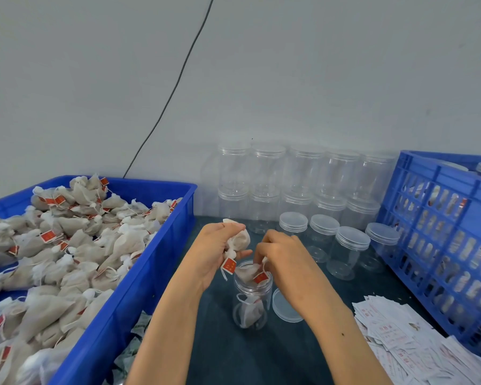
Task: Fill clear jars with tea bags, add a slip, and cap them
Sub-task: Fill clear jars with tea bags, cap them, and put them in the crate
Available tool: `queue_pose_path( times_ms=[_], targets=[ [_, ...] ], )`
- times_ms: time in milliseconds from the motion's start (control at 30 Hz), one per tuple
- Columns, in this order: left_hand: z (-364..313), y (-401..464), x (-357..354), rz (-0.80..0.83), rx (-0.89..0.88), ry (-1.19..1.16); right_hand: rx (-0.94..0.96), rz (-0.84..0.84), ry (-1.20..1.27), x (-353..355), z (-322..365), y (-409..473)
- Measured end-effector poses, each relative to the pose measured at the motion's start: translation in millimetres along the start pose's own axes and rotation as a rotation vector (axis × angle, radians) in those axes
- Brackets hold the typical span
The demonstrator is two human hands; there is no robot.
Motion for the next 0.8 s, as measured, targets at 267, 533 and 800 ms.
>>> queue_pose_path(
  times_ms=[267,533,800],
  targets=[
    [1.5,-1.3,2.2,0.004,0.025,0.009,0.073,0.419,-0.239,-40.4,17.8,-8.7],
    [2.9,0.3,2.7,0.038,0.023,0.091,0.033,0.179,0.054,-9.3,13.1,-7.9],
    [-3.3,-6.2,-1.1,0.047,-0.011,0.093,-0.030,0.039,0.262,-5.6,-1.6,-2.7]
  ],
)
Point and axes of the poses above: each hand's wrist, its own y-axis towards the middle knuckle, its own x-axis out of the back of the hand, z = x × y, the point moved 10 cm from there along y, towards the middle knuckle, and after that the axes turned 3 degrees about -y, right-handed, at the moved point
